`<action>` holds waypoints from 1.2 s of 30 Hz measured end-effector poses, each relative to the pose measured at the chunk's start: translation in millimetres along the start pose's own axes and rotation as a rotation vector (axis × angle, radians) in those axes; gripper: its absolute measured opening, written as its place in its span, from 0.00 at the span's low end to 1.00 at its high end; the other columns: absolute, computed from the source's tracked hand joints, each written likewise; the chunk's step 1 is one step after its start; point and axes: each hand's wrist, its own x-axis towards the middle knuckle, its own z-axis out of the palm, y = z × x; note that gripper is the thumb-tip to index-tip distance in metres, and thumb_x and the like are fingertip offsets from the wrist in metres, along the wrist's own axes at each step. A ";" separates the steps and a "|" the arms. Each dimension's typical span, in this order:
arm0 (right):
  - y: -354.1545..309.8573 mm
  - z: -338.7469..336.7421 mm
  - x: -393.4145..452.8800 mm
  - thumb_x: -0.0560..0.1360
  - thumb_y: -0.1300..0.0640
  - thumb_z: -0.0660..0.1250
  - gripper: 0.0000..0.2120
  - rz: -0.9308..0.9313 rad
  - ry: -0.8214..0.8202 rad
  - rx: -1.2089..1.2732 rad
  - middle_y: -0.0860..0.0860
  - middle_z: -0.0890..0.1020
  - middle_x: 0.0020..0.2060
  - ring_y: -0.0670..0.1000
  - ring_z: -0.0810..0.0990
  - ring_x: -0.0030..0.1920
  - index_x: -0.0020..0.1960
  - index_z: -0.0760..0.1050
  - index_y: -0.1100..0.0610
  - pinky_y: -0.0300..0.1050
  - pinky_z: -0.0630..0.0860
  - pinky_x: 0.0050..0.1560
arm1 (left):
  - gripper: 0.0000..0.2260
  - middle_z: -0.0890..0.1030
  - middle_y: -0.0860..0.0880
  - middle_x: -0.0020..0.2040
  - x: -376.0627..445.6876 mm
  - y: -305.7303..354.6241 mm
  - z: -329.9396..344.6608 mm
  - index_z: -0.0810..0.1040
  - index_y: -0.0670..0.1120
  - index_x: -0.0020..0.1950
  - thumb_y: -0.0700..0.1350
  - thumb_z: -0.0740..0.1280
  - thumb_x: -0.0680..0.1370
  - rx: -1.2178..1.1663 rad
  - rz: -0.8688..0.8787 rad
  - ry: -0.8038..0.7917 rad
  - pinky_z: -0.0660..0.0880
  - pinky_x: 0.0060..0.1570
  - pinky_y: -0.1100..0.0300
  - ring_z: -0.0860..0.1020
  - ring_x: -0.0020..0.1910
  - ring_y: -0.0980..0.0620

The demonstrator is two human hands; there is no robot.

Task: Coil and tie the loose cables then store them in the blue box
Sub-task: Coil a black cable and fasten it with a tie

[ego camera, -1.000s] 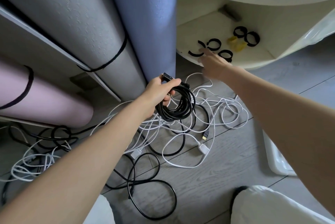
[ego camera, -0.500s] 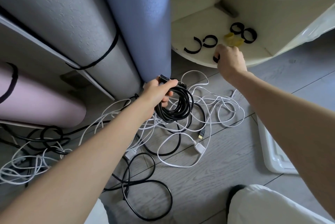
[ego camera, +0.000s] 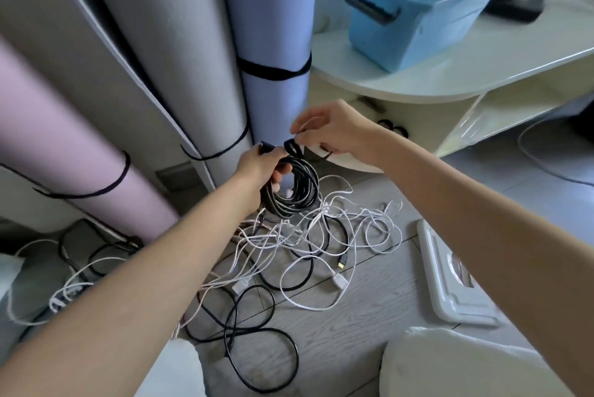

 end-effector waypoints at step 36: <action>-83.2 -8.4 -116.5 0.76 0.74 0.56 0.12 -0.134 0.074 0.802 0.59 0.79 0.37 0.51 0.83 0.36 0.39 0.73 0.65 0.37 0.81 0.41 | 0.15 0.65 0.55 0.22 -106.6 54.1 -20.3 0.66 0.49 0.31 0.48 0.64 0.77 -0.204 -0.113 -0.360 0.55 0.18 0.71 0.60 0.16 0.61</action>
